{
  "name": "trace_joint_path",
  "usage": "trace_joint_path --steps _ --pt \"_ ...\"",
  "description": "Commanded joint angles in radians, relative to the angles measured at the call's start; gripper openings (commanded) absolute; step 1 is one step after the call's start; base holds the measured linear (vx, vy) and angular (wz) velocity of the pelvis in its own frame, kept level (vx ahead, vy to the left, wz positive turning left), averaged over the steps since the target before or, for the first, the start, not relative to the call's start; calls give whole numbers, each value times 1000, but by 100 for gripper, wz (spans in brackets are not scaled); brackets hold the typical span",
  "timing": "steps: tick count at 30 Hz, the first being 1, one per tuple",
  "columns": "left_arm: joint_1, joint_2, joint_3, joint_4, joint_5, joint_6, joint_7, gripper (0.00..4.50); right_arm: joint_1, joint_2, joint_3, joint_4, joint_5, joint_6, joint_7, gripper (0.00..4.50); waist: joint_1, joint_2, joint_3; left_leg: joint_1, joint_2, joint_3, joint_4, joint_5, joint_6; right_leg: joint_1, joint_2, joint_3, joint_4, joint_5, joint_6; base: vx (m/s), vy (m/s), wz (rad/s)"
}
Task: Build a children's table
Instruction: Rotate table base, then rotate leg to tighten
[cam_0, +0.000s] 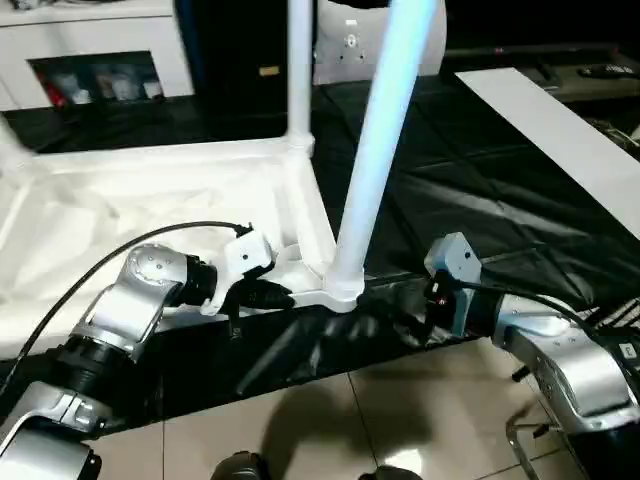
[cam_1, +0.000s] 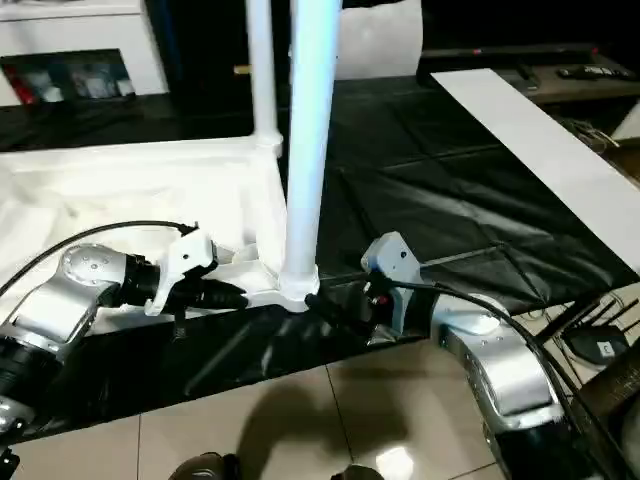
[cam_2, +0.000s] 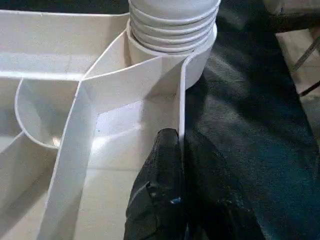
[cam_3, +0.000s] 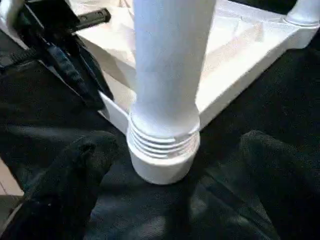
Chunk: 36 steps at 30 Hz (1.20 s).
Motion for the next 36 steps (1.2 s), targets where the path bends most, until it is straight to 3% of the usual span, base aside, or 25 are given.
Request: trace_joint_path --steps 1,5,6,13,17,21,30,36 --pt "19 19 -25 -24 12 -57 -43 5 -44 6 3 44 6 -45 43 450 7 -2 -61 28 51 -21 -68 -184 36 32 -80 34 -80 -21 -257 0 0 0" --pt "24 35 -47 -36 39 -99 -66 5 -79 9 9 99 33 -74 128 450 8 -1 -59 34 57 -19 -69 -193 38 26 -77 34 -79 -38 -262 0 0 0" --pt "26 42 -54 -40 39 -120 -80 0 -88 5 14 115 40 -85 162 423 10 0 -60 34 57 -20 -69 -193 42 28 -78 33 -77 -28 -264 0 0 0" --pt "-3 67 -86 -45 20 -188 -189 0 -184 -24 71 244 65 -121 418 374 14 -8 -53 34 58 -17 -70 -193 52 24 -79 31 -76 -48 -275 0 0 0" --pt "-13 79 -108 -50 25 -209 -232 0 -234 -7 87 320 47 -151 462 345 16 -9 -49 36 59 -16 -73 -201 45 20 -80 31 -77 -63 -286 0 0 0" --pt "-23 80 -110 -44 31 -216 -244 0 -269 1 101 368 40 -168 504 316 29 -11 -46 39 61 -14 -75 -199 38 19 -79 31 -74 -49 -286 0 0 0" --pt "-33 81 -110 -23 35 -225 -247 0 -298 24 118 419 36 -189 562 233 32 -15 -39 39 63 -15 -81 -240 17 17 -83 34 -80 -105 -280 0 0 0" --pt "-32 82 -107 -17 35 -223 -247 0 -302 28 125 427 37 -191 581 201 32 -11 -39 40 64 -15 -84 -239 15 15 -80 34 -80 -87 -283 0 0 0"
